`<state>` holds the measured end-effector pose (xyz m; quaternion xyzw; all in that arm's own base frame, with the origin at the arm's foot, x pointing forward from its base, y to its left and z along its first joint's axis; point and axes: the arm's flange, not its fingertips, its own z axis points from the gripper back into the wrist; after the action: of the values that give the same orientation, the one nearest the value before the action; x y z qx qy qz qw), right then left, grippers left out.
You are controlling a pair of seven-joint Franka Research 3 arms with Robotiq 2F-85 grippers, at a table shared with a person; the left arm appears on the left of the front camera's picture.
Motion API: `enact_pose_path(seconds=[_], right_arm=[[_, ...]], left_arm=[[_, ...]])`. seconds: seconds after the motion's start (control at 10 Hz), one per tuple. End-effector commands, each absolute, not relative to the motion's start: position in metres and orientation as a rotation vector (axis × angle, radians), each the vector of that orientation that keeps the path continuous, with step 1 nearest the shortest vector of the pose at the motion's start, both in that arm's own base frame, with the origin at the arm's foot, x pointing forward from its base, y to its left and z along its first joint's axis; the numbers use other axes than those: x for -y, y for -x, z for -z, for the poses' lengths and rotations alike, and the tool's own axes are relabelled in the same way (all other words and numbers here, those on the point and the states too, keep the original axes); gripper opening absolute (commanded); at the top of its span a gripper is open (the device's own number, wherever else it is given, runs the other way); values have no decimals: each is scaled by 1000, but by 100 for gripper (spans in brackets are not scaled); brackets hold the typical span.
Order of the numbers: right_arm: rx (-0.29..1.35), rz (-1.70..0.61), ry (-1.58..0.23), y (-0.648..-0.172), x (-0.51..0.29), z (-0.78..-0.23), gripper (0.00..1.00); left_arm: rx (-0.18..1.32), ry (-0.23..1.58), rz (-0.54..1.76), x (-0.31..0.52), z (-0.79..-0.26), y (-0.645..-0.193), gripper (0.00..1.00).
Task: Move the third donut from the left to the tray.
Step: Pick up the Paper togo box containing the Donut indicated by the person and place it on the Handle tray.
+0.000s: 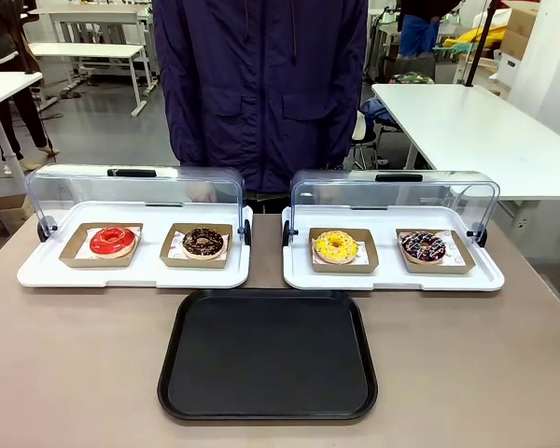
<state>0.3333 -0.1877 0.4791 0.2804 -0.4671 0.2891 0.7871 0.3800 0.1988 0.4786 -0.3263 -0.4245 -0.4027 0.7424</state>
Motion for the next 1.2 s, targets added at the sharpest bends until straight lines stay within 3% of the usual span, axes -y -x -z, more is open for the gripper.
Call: enact_pose_path(seconds=[0.0,1.1], right_arm=[[1027,-644,-595,-334,190,-481,100],[1027,-644,-595,-334,190,-481,100]], left_arm=[[938,720,892,-200,-481,-381,100],[938,720,892,-200,-481,-381,100]])
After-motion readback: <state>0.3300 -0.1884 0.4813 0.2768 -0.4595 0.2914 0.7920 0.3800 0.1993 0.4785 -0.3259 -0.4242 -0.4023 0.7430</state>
